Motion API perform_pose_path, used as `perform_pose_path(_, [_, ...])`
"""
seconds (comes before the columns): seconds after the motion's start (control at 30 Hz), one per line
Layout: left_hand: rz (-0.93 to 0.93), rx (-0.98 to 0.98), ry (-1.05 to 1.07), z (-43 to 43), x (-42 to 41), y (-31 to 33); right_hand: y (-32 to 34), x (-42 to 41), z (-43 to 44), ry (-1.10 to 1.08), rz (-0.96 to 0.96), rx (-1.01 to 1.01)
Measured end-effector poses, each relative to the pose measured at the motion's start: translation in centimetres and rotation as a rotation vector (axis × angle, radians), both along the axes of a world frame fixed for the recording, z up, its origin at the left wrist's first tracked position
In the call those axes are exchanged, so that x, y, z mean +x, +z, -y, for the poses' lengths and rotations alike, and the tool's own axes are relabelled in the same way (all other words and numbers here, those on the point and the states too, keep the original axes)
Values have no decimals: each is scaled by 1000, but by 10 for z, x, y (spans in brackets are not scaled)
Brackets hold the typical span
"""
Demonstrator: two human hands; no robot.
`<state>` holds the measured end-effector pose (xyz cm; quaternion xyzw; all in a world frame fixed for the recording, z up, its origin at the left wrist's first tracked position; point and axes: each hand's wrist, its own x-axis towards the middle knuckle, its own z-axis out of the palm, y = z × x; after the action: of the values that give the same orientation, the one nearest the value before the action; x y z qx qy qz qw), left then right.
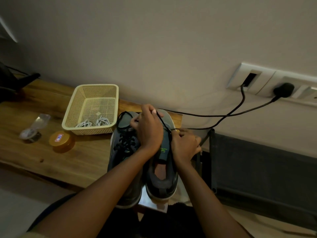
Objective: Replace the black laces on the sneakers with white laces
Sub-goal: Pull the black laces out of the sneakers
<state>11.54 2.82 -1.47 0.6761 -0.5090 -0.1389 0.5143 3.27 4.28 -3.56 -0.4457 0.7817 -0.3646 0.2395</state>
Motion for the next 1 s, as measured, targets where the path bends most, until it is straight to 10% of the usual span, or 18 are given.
perform_pose_path(0.23, [625, 246, -255, 2, 7, 4, -4, 0, 2, -3, -41, -32])
perform_pose_path(0.43, [742, 355, -257, 2, 11, 6, -1, 2, 0, 7, -79, -25])
perform_pose_path(1.0, [229, 234, 38, 3, 4, 4, 1, 4, -4, 4, -48, -13])
